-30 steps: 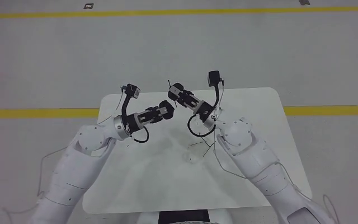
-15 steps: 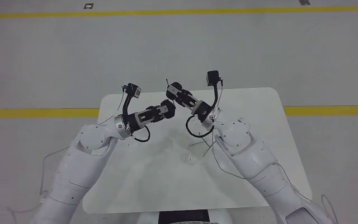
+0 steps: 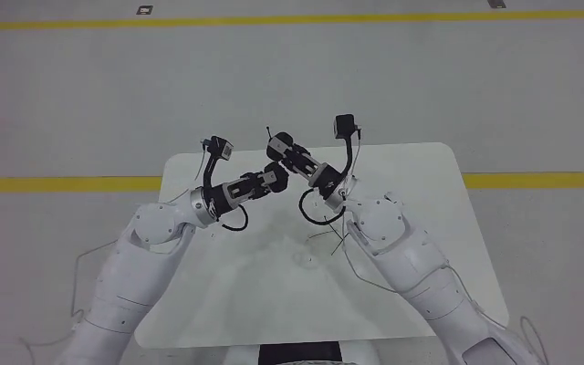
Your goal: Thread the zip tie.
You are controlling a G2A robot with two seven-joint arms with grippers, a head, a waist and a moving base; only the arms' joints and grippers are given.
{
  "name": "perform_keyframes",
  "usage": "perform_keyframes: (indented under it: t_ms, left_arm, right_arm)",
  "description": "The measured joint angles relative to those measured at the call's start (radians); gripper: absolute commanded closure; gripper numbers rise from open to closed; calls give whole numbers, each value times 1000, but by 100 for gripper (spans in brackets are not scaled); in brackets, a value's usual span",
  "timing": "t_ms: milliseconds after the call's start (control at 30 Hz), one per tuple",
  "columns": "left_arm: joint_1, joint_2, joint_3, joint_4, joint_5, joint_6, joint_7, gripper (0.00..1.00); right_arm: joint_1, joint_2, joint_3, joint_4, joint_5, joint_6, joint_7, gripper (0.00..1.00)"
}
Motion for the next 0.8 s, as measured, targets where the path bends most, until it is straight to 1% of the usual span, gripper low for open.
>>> perform_keyframes:
  t_ms: [133,200,233,533,567,600,633,667,800]
  left_arm:
    - [3,-6,-5,0,-2,0,-6,91]
    - [6,-10,-8,-1,-4,0,-9,96]
    - [7,-11,-9,-1,-4,0,-10,100]
    - [21,-22,-23,-4,-3,0,-23,100]
    - [23,-23,-24,-5,-4,0,-25,100]
    - [25,-24,-25,-6,-4,0,-26,100]
    - [26,-25,-27,-7,-4,0,-28,100]
    - [27,-26,-28,-8,-5,0,-29,100]
    - [34,-30,-35,-11,-8,0,-38,100]
  right_arm:
    - [-3,-3,1,-1,-9,2,3,100]
    - [-5,-4,3,-3,-12,3,4,100]
    - [-6,-4,4,-4,-14,4,4,100]
    - [-18,-9,11,-13,-27,5,3,100]
    - [-19,-9,11,-14,-28,5,2,89]
    - [-21,-10,12,-15,-30,5,2,71]
    - [-22,-10,13,-15,-30,5,2,41]
    - [-23,-11,14,-16,-31,5,2,0]
    - [-29,-13,18,-21,-34,8,3,0]
